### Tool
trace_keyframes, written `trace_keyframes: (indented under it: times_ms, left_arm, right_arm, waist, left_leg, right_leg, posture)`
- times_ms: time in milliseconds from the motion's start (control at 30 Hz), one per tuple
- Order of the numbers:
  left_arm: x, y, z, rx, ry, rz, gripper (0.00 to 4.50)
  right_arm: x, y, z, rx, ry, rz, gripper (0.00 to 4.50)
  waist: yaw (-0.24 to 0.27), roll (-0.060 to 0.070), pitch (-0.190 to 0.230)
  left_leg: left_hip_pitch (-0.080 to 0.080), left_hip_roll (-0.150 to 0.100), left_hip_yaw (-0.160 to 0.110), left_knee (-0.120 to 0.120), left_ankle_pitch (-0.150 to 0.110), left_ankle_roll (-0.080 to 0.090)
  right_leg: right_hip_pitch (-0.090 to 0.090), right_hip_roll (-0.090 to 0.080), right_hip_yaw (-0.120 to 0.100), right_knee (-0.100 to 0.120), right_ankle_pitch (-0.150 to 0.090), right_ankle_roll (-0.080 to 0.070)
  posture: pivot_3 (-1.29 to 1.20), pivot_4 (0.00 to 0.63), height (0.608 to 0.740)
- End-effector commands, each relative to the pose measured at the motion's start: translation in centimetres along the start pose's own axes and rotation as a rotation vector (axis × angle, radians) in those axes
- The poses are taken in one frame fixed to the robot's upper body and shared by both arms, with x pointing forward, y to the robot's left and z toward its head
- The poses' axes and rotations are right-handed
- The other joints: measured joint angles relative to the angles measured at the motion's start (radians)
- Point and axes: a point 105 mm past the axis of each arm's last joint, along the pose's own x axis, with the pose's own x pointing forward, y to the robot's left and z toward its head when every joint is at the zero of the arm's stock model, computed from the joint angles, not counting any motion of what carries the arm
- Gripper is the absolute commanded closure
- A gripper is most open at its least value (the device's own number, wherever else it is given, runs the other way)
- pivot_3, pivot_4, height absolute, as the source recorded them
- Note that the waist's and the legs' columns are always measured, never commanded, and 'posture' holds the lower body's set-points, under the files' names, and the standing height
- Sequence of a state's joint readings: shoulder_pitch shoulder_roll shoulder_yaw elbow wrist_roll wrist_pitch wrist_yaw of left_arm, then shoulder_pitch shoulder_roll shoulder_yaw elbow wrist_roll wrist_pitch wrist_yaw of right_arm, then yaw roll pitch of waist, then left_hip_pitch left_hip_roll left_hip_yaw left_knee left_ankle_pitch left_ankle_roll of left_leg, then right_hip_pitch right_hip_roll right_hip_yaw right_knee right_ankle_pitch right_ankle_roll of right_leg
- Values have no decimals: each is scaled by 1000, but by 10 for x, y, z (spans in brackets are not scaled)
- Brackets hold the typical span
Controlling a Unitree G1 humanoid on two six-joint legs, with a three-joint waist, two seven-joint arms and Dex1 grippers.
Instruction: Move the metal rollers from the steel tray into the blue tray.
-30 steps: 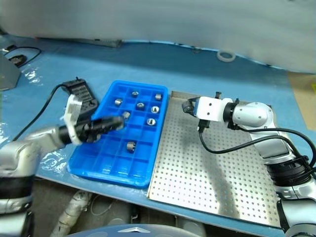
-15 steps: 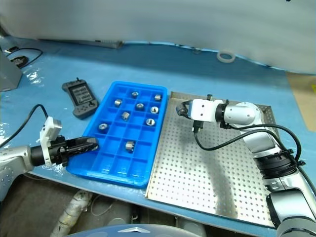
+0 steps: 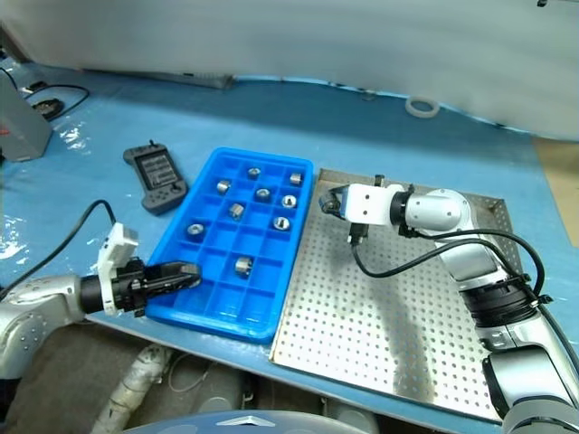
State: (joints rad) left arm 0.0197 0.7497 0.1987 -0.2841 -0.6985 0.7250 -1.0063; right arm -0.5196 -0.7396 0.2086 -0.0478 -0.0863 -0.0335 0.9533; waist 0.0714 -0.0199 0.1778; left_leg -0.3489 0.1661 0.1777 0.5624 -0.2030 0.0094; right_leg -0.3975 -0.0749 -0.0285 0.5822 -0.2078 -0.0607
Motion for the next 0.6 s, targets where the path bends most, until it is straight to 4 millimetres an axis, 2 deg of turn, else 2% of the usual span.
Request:
trace_keyframes:
  times_ms: [33,100,167,267,533,600]
  left_arm:
    - [6,10,9,22,-42,45,3126]
    - [11,22,19,26,-81,93,3126]
    - [15,25,23,28,-91,87,3126]
    - [20,17,14,28,-50,31,3126]
    - [19,20,-6,7,14,23,3126]
    - [17,24,-6,-2,6,37,2407]
  right_arm:
    - [-8,-9,7,-33,-9,-48,3281]
    - [-8,-10,6,-32,-4,-51,3281]
    - [-9,-9,5,-33,2,-52,3281]
    - [-9,-9,5,-33,5,-53,3281]
    - [-11,-9,3,-30,14,-60,3281]
    - [-11,-9,3,-30,15,-61,3281]
  waist:
    - [-3,0,0]
    - [-3,0,0]
    - [-3,0,0]
    - [-5,-1,0]
    - [-5,0,-1]
    - [-6,0,-1]
  left_leg:
    - [0,0,0,0,0,0]
    - [0,0,0,1,0,0]
    - [1,0,0,1,1,-1]
    - [1,0,0,2,1,-1]
    - [2,0,0,1,1,-1]
    - [2,0,0,1,1,-1]
  right_leg:
    - [0,0,0,1,0,0]
    - [0,0,0,1,0,0]
    - [0,0,0,3,0,0]
    - [0,0,1,3,0,0]
    - [0,0,1,3,0,0]
    - [1,0,1,3,0,0]
  posture:
    - [28,150,740]
    - [22,150,740]
    - [22,150,740]
    - [15,150,740]
    - [2,150,740]
    - [2,150,740]
